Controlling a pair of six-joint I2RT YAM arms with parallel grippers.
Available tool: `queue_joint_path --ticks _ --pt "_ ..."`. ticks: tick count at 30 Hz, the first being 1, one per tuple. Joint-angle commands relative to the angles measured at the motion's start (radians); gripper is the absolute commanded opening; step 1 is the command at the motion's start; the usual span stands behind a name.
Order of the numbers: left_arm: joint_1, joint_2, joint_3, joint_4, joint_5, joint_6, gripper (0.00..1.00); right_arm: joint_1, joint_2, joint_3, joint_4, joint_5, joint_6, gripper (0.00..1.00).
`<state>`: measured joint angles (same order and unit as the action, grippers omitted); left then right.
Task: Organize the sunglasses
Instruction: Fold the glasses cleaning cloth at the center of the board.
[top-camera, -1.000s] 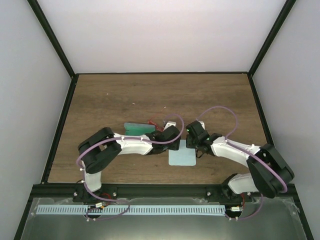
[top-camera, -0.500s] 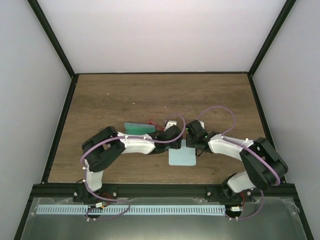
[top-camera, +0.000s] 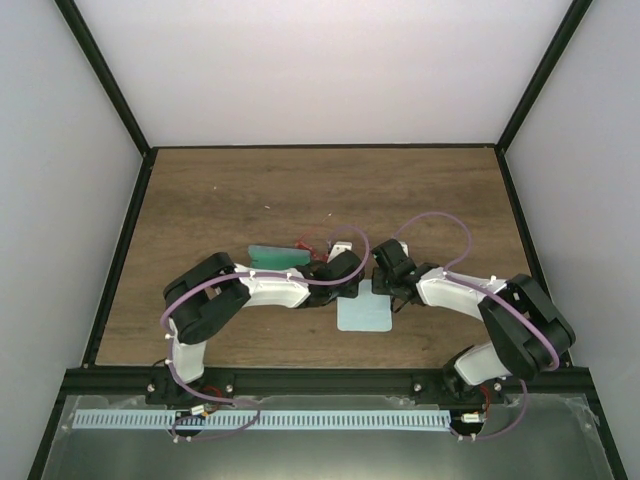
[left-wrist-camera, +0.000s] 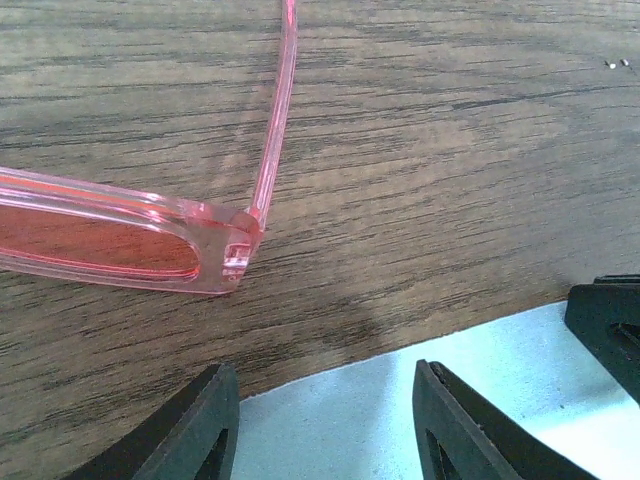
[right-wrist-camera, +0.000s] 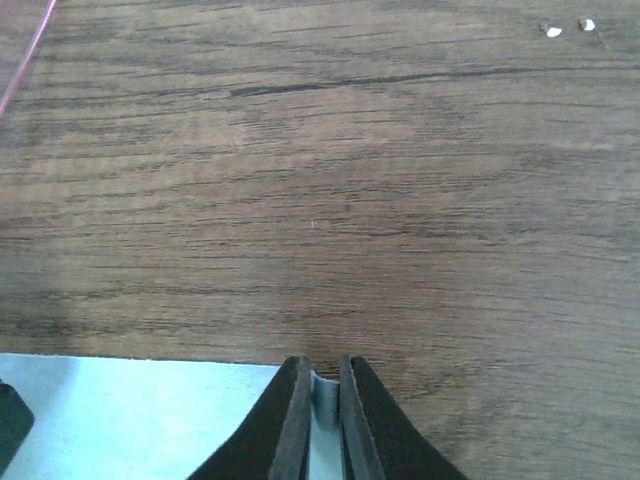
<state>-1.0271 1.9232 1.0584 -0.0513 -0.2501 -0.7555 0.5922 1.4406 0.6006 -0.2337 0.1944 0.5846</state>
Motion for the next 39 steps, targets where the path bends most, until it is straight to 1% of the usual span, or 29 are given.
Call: queue_joint_path --ticks 1,5,13,16,19,25,28,33,34,37,39 --pt "-0.001 0.016 -0.021 -0.058 0.052 -0.015 0.49 -0.003 0.007 -0.008 0.001 -0.028 -0.004 0.08" --pt "-0.001 0.012 -0.017 -0.069 0.038 -0.015 0.50 -0.004 0.018 -0.004 0.004 -0.035 -0.009 0.01" --pt "0.002 0.005 -0.005 -0.090 0.030 -0.002 0.55 -0.004 0.008 -0.007 0.004 -0.032 -0.008 0.01" --pt "0.001 0.006 0.005 -0.113 0.026 -0.003 0.54 -0.004 0.012 -0.005 0.004 -0.034 -0.008 0.01" --pt "0.001 0.003 0.016 -0.145 -0.007 -0.001 0.51 -0.005 0.015 -0.005 0.005 -0.036 -0.011 0.01" --pt "0.001 -0.044 0.002 -0.180 -0.063 0.003 0.51 -0.004 0.018 -0.004 0.009 -0.042 -0.014 0.01" --pt "0.002 -0.048 -0.004 -0.192 -0.056 0.007 0.52 -0.004 0.020 -0.003 0.008 -0.041 -0.014 0.01" --pt "0.001 -0.027 -0.006 -0.164 -0.007 0.017 0.51 -0.004 0.021 -0.005 0.008 -0.040 -0.014 0.01" --pt "0.002 -0.023 -0.006 -0.158 0.004 0.018 0.50 -0.003 0.020 -0.005 0.008 -0.040 -0.014 0.01" --pt "0.002 -0.012 -0.006 -0.147 0.029 0.020 0.35 -0.005 0.017 -0.006 0.007 -0.038 -0.013 0.01" --pt "0.001 -0.013 -0.006 -0.150 0.031 0.018 0.28 -0.003 0.019 -0.006 0.008 -0.039 -0.014 0.01"
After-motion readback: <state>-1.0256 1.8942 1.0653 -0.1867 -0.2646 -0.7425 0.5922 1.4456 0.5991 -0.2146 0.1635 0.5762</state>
